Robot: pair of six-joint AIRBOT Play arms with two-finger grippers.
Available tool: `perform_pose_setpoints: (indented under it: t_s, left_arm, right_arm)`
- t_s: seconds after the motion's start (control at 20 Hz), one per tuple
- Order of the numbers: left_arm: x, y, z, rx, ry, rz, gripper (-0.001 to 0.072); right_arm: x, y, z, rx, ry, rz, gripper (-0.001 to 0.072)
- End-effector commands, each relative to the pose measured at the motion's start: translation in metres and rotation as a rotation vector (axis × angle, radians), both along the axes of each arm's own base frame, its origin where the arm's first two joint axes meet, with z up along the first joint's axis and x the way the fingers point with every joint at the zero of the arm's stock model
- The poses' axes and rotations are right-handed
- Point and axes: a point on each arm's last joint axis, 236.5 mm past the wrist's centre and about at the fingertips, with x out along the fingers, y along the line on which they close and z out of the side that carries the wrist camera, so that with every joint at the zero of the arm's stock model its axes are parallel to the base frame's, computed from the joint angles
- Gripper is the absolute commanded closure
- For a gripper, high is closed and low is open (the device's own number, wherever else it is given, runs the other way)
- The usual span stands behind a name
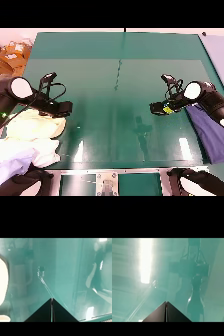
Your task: Fold the shirts.
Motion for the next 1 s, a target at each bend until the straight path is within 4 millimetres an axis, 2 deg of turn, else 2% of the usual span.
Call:
perform_pose_setpoints:
  t_s: [0.0, 0.1, 0.2, 0.25, 0.3, 0.35, 0.45, 0.55, 0.6, 0.75, 0.8, 0.9, 0.95]
  left_arm:
    - [0.0, 0.001, 0.0, 0.005, -0.001, -0.004, 0.0687]
    - [0.0, 0.005, -0.001, 0.022, -0.002, -0.006, 0.0687]
    - [0.003, 0.019, -0.005, 0.087, -0.016, -0.01, 0.0684]
    - [0.005, 0.033, -0.008, 0.151, -0.029, -0.015, 0.0461]
    - [0.008, 0.051, -0.01, 0.228, -0.041, -0.018, 0.0071]
    - [0.012, 0.075, -0.011, 0.331, -0.056, -0.003, 0.0015]
    - [0.019, 0.119, -0.009, 0.522, -0.082, 0.0, 0.0016]
    - [0.021, 0.142, -0.021, 0.624, -0.087, -0.014, 0.0016]
    - [0.016, 0.148, -0.035, 0.635, -0.059, -0.02, 0.0016]
    - [-0.023, 0.181, -0.086, 0.68, 0.133, 0.0, 0.0017]
    - [-0.033, 0.192, -0.097, 0.689, 0.182, 0.021, 0.0017]
    - [-0.04, 0.208, -0.112, 0.679, 0.229, 0.092, 0.0019]
    - [-0.041, 0.213, -0.116, 0.674, 0.243, 0.109, 0.0068]
  right_arm:
    - [0.0, 0.0, 0.0, 0.0, 0.001, 0.001, 0.0699]
    - [0.0, 0.0, 0.0, 0.0, 0.001, 0.001, 0.0699]
    - [0.0, 0.0, 0.0, 0.0, 0.001, 0.001, 0.0699]
    - [0.0, 0.0, 0.0, 0.0, 0.001, 0.001, 0.0699]
    - [0.0, 0.0, 0.0, 0.0, 0.001, 0.001, 0.0699]
    - [0.0, 0.0, 0.0, 0.0, 0.001, 0.001, 0.0699]
    - [0.0, 0.0, 0.0, 0.0, 0.001, 0.001, 0.0699]
    - [0.0, 0.0, 0.0, 0.0, 0.001, 0.001, 0.0699]
    - [0.0, 0.0, 0.0, 0.0, 0.001, 0.001, 0.0699]
    - [0.0, 0.0, 0.0, 0.0, 0.001, 0.001, 0.0699]
    - [0.0, 0.0, 0.0, 0.0, 0.001, 0.001, 0.0699]
    - [0.0, 0.0, 0.0, 0.0, 0.001, 0.001, 0.0699]
    - [0.0, 0.0, 0.0, 0.0, 0.001, 0.001, 0.0699]
